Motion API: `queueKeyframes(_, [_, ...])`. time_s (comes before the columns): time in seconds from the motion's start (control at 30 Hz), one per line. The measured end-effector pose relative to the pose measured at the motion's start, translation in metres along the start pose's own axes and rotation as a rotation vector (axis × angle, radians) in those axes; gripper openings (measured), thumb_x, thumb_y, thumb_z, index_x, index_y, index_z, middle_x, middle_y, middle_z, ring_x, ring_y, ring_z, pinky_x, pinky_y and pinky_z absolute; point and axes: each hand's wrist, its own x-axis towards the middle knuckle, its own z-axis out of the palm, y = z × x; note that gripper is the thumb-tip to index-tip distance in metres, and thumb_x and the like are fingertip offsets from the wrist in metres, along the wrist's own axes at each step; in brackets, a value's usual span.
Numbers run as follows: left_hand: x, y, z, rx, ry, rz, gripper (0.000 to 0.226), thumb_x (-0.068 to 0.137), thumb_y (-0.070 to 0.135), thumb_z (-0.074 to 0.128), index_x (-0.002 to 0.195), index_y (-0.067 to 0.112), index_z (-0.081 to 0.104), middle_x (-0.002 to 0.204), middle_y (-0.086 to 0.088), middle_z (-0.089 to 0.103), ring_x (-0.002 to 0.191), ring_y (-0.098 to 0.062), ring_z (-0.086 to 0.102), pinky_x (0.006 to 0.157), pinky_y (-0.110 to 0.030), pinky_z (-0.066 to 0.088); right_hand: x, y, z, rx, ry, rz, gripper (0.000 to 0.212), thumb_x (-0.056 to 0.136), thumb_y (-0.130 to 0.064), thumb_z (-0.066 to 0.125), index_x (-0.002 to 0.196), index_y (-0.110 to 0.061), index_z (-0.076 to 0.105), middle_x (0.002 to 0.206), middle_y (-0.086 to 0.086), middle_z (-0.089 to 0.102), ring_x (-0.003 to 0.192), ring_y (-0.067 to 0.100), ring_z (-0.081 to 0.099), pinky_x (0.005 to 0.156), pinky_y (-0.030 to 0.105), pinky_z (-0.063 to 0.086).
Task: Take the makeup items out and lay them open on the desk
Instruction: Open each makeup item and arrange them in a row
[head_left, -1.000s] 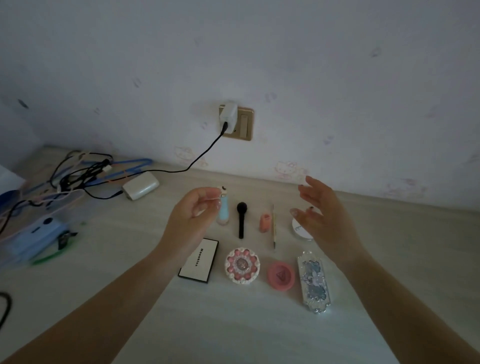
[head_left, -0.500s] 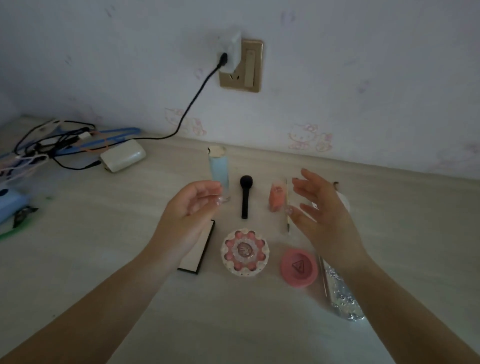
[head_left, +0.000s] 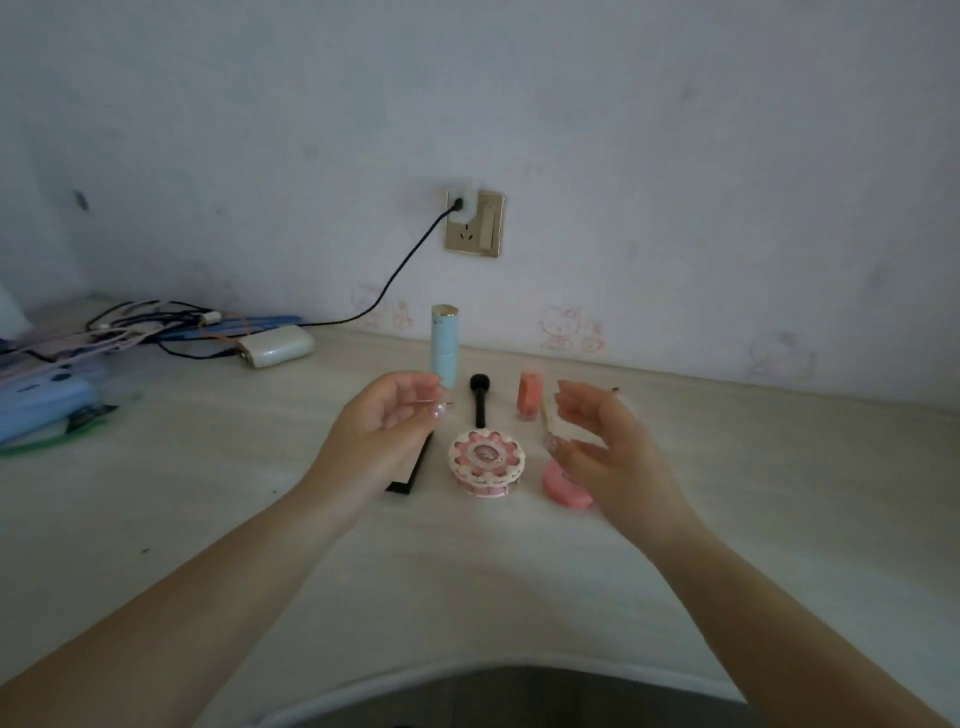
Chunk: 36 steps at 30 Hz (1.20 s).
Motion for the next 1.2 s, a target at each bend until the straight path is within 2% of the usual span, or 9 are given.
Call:
queueKeyframes(0.07, [-0.006,0.005,-0.006,0.029,0.001,0.023,0.022,0.088,0.005,0.060,0.108,0.014,0.062,0.098,0.008,0.067,0.078,0.006,0.061,0.079,-0.018,0.046,-0.009,-0.013,0.003,-0.002,0.012,-0.013,0.050,0.082,-0.009,0.068,0.103,-0.049,0.047,0.104,-0.027,0.056,0.104,-0.016,0.052,0.100,0.032,0.047])
queueKeyframes(0.17, [-0.004,0.009,-0.015,0.073,0.011,0.044,0.023,0.087,0.007,0.061,0.108,0.017,0.062,0.103,0.007,0.066,0.087,0.000,0.061,0.083,-0.020,0.046,-0.013,-0.026,0.011,-0.007,0.011,0.013,0.042,0.084,-0.013,0.067,0.111,-0.040,0.049,0.109,-0.024,0.056,0.107,-0.008,0.053,0.101,0.029,0.046])
queueKeyframes(0.27, [0.008,0.005,-0.021,0.100,0.019,0.065,0.023,0.087,0.007,0.061,0.106,0.018,0.061,0.104,0.006,0.065,0.091,-0.001,0.060,0.083,-0.020,0.046,-0.004,-0.028,0.022,-0.010,0.011,0.028,0.047,0.084,-0.014,0.067,0.125,-0.029,0.049,0.121,-0.010,0.058,0.113,0.001,0.053,0.101,0.032,0.046])
queueKeyframes(0.4, [0.037,-0.010,-0.024,0.155,0.022,0.061,0.029,0.086,0.010,0.063,0.110,0.025,0.060,0.111,0.009,0.064,0.101,-0.005,0.060,0.086,-0.018,0.043,0.026,-0.022,0.035,-0.048,-0.044,0.047,0.054,0.085,-0.016,0.066,0.134,-0.027,0.044,0.127,-0.009,0.053,0.116,0.002,0.050,0.095,0.016,0.042])
queueKeyframes(0.5, [0.067,-0.023,-0.025,0.194,0.048,0.064,0.036,0.085,0.013,0.065,0.119,0.023,0.059,0.114,0.012,0.062,0.107,-0.004,0.058,0.086,-0.014,0.041,0.060,-0.017,0.046,-0.045,-0.082,0.066,0.060,0.086,-0.021,0.066,0.138,-0.032,0.038,0.131,-0.012,0.051,0.120,0.001,0.048,0.099,0.020,0.040])
queueKeyframes(0.77, [0.145,-0.061,-0.008,0.203,-0.016,-0.045,0.073,0.076,0.017,0.076,0.139,0.019,0.039,0.124,0.006,0.051,0.114,-0.008,0.051,0.100,-0.033,0.045,0.161,0.003,0.076,-0.124,-0.184,0.143,0.073,0.085,-0.026,0.067,0.146,-0.025,0.026,0.142,-0.002,0.044,0.128,0.012,0.045,0.103,0.030,0.040])
queueKeyframes(0.87, [0.160,-0.076,-0.002,0.233,-0.063,-0.033,0.063,0.075,0.016,0.077,0.130,0.018,0.048,0.117,0.007,0.059,0.111,-0.009,0.057,0.094,-0.030,0.048,0.182,0.010,0.088,-0.144,-0.190,0.142,0.072,0.083,-0.026,0.068,0.143,-0.026,0.029,0.135,-0.003,0.051,0.118,0.012,0.052,0.095,0.027,0.045])
queueKeyframes(1.0, [0.169,-0.088,0.000,0.277,-0.094,-0.031,0.037,0.075,0.019,0.076,0.109,0.016,0.062,0.102,0.004,0.070,0.095,-0.007,0.066,0.079,-0.017,0.049,0.191,0.022,0.100,-0.154,-0.180,0.142,0.064,0.079,-0.031,0.072,0.134,-0.030,0.039,0.116,-0.009,0.058,0.101,0.009,0.058,0.071,0.018,0.046])
queueKeyframes(1.2, [0.167,-0.092,-0.001,0.223,-0.041,-0.010,0.028,0.074,0.018,0.076,0.097,0.023,0.062,0.095,0.006,0.070,0.090,-0.009,0.068,0.079,-0.024,0.053,0.191,0.030,0.110,-0.168,-0.107,0.136,0.036,0.078,-0.031,0.073,0.107,-0.026,0.052,0.095,-0.015,0.059,0.091,0.005,0.058,0.068,0.014,0.043])
